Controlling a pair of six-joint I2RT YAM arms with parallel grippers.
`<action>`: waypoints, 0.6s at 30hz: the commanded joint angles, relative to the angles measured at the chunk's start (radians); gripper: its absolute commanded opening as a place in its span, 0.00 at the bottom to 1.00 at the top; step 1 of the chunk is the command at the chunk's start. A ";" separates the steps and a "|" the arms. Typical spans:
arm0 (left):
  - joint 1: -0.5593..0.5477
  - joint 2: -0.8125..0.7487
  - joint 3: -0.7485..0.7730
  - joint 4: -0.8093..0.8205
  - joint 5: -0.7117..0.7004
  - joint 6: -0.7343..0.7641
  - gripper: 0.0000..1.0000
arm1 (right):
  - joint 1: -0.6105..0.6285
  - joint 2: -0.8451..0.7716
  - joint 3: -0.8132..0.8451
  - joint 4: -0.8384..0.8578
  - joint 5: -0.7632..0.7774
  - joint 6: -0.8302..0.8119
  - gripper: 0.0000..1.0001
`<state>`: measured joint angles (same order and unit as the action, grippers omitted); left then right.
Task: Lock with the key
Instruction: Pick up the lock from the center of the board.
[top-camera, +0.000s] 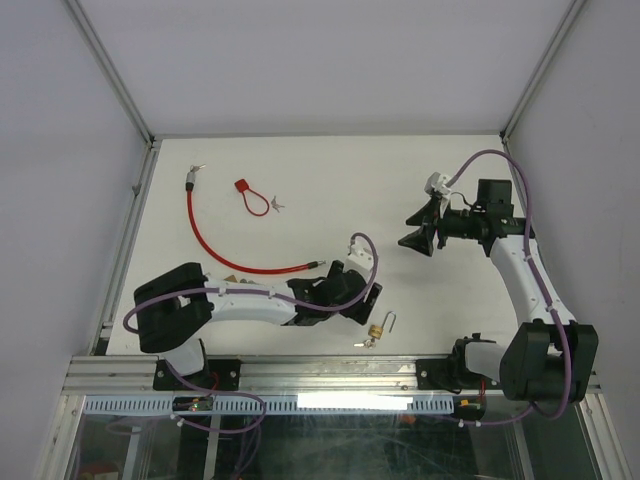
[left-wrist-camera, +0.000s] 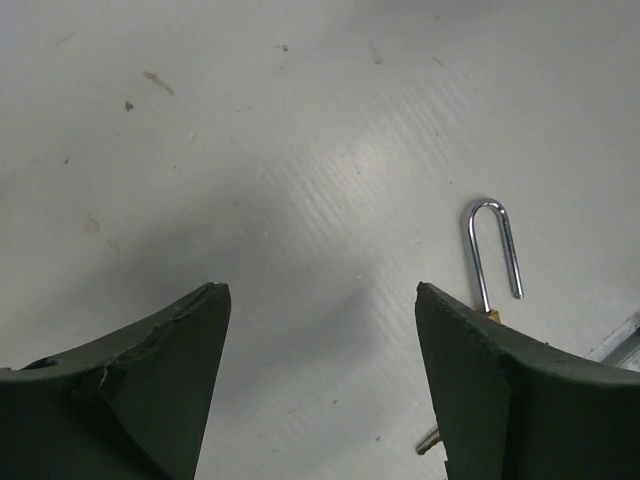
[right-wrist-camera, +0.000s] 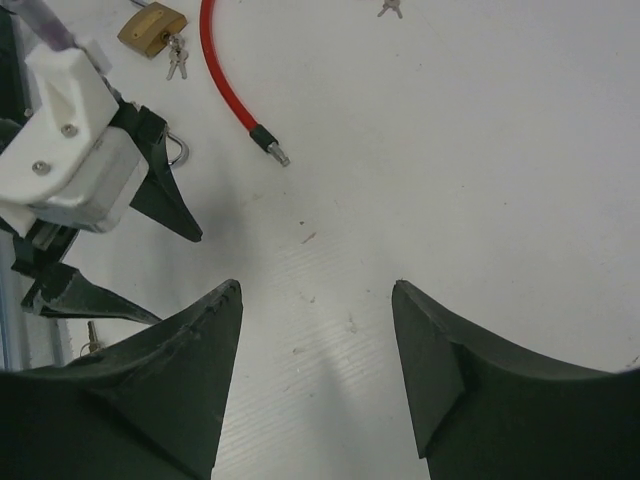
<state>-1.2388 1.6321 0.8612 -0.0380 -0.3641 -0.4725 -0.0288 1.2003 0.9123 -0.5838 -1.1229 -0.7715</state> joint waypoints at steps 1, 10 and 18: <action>-0.037 0.055 0.142 -0.074 -0.019 -0.049 0.75 | -0.005 -0.008 0.054 0.044 0.042 0.064 0.64; -0.149 0.111 0.258 -0.236 -0.070 -0.181 0.67 | -0.005 0.013 0.071 0.062 0.118 0.125 0.64; -0.212 0.208 0.387 -0.405 -0.160 -0.253 0.64 | -0.005 0.014 0.068 0.061 0.108 0.124 0.64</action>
<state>-1.4342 1.8069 1.1748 -0.3519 -0.4595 -0.6662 -0.0288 1.2179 0.9333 -0.5579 -1.0103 -0.6624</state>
